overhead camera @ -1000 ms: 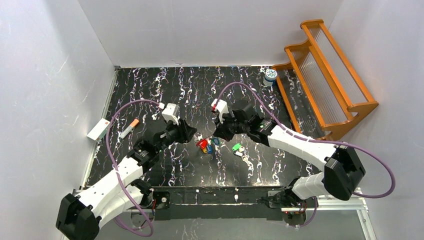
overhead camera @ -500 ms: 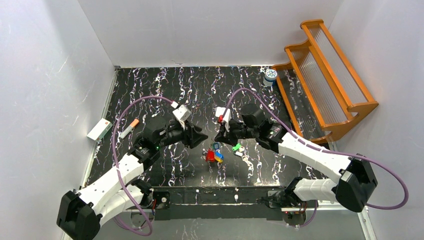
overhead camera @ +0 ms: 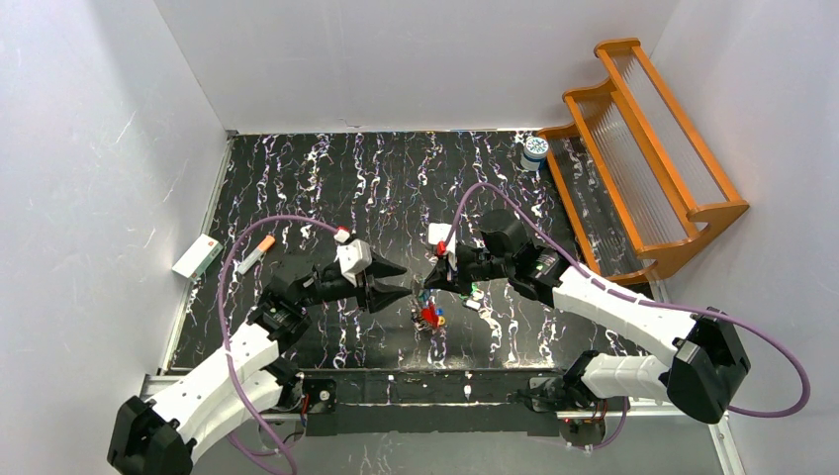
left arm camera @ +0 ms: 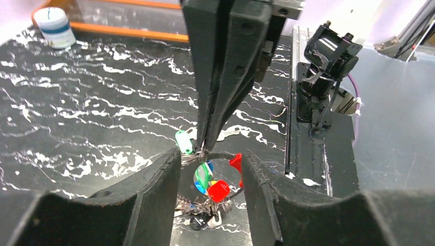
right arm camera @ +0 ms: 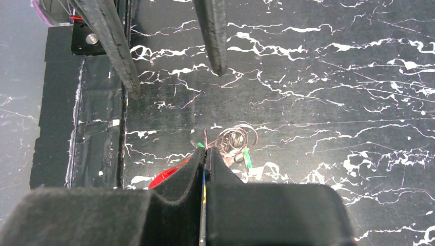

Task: Put the keys on the keyring
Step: Pick up the keyring from the center of the board.

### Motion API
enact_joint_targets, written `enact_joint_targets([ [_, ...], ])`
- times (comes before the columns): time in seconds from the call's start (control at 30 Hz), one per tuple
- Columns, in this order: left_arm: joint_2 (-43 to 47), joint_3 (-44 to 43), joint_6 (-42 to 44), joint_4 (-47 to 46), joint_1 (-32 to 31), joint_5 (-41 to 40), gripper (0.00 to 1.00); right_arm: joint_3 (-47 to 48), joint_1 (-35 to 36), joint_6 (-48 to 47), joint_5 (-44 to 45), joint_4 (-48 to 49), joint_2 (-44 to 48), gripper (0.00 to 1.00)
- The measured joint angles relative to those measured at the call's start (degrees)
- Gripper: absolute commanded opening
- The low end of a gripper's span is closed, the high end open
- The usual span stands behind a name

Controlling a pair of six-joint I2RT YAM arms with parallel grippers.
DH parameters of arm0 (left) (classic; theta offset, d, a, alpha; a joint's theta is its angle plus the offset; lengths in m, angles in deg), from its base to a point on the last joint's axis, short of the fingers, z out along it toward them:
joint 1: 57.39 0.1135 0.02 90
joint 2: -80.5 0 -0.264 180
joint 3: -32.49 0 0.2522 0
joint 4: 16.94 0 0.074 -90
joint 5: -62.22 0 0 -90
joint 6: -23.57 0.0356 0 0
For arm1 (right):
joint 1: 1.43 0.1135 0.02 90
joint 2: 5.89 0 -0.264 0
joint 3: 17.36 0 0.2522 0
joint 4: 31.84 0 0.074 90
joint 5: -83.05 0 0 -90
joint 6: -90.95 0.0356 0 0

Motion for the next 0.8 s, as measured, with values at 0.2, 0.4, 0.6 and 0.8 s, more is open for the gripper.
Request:
enact_joint_targets([
  [0.2,0.5,0.5,4.7,-1.2,0.0,3.2,0.35,0.0,0.0,-0.4,-1.6,0.2,0.0,0.01],
  [0.4,-2.8,0.5,6.6,-1.4,-0.1,4.5,0.30,0.0,0.0,-0.5,-2.7,0.5,-0.4,0.01],
  [0.6,-5.3,0.5,7.4,-1.4,-0.5,4.3,0.27,0.0,0.0,-0.4,-2.9,0.6,-1.5,0.01],
  [0.8,-7.1,0.5,7.7,-1.4,-2.0,2.6,0.25,0.0,0.0,-0.2,-2.9,0.6,-2.1,0.01],
])
